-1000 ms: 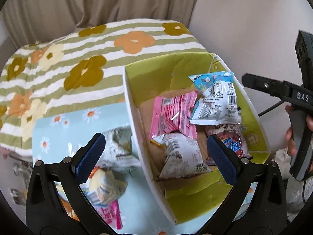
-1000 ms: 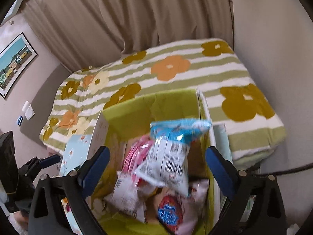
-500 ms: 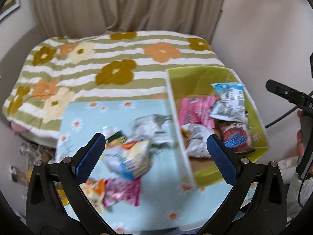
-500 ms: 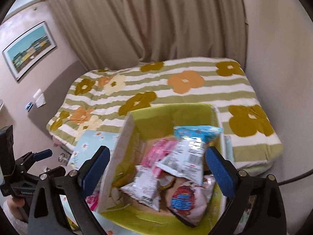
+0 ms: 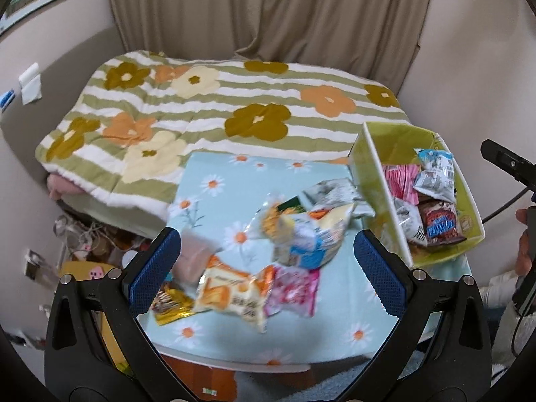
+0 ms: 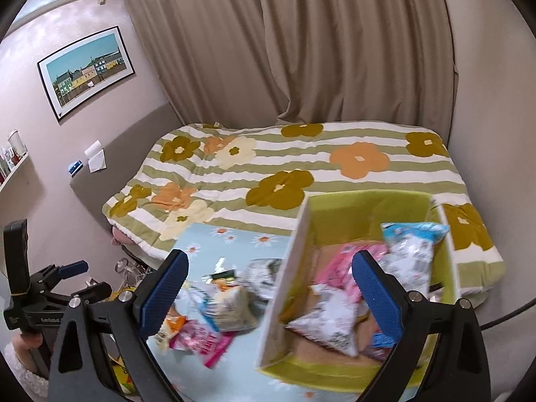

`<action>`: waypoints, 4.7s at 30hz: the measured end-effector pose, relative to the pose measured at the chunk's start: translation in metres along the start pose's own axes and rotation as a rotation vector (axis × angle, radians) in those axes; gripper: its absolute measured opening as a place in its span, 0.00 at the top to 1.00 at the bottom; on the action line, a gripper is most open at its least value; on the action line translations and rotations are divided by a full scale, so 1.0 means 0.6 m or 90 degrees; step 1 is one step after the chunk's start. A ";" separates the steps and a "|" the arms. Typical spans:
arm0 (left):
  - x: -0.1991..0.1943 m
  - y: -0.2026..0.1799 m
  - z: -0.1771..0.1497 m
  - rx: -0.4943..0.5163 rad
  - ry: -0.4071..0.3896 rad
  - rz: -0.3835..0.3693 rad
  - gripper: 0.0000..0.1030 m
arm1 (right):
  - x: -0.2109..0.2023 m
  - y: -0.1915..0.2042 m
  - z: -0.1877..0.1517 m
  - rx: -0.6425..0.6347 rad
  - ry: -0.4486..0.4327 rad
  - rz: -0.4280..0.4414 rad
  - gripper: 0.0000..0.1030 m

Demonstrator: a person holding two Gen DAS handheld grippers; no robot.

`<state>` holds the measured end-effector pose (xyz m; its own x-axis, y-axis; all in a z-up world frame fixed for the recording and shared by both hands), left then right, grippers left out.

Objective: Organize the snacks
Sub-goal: 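Move both tools back over the remaining snacks on the table, then grasp the orange chiffon cake pack with the left tool while the right tool grasps a cream MPM bag, then carry both packs over the yellow box and open both tools to drop them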

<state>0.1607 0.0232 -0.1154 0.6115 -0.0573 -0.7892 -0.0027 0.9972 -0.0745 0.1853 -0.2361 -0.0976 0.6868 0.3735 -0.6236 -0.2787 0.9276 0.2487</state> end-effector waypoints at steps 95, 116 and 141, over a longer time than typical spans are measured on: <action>0.255 0.081 -0.179 0.084 0.251 -0.194 0.21 | 0.314 0.121 -0.214 0.005 0.116 -0.041 0.56; 0.234 0.085 -0.132 0.039 0.199 -0.207 0.20 | 0.241 0.110 -0.194 0.013 0.064 -0.059 0.63; 0.112 -0.062 0.055 0.149 0.060 -0.275 0.20 | 0.021 0.053 -0.048 0.027 -0.114 -0.129 0.63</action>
<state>0.2279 -0.0164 -0.1455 0.4435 -0.4605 -0.7689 0.4187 0.8650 -0.2765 0.1657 -0.2018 -0.1188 0.8347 0.1717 -0.5233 -0.0977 0.9812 0.1663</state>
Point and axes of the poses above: each gripper's, at about its wrist camera, not at the fingertips, and x roughly the way its jaws point, y to its left, z to its top, the point moved 5 cm from there along x, roughly the way its jaws point, and after that the axes turned 1 degree about z, right-handed, at the moved point
